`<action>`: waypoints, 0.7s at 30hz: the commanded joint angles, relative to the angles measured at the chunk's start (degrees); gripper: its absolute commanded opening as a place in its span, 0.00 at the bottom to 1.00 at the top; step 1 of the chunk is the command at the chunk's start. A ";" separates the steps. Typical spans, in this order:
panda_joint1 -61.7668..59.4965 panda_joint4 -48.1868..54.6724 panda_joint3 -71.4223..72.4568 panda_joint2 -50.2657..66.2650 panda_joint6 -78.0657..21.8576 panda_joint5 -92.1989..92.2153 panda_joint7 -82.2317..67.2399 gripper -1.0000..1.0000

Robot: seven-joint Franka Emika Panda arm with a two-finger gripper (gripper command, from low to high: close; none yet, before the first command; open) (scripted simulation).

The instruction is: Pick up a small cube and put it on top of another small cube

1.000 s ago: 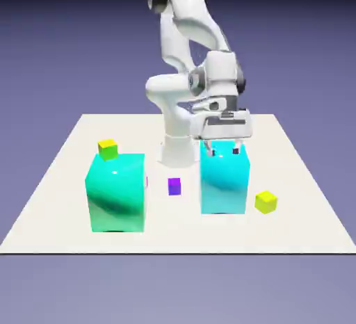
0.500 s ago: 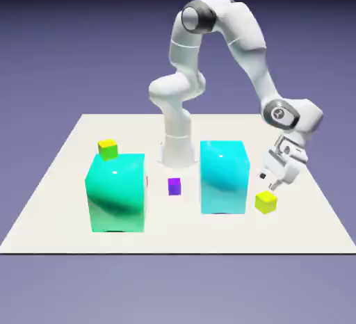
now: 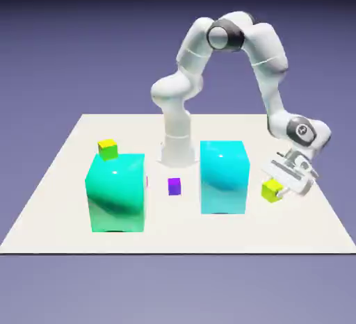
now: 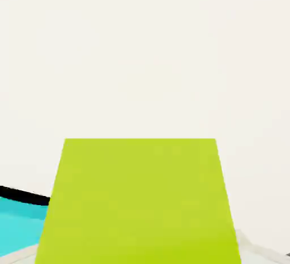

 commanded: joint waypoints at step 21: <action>-33.35 1.61 -31.10 -26.26 -24.36 12.73 -6.58 0.00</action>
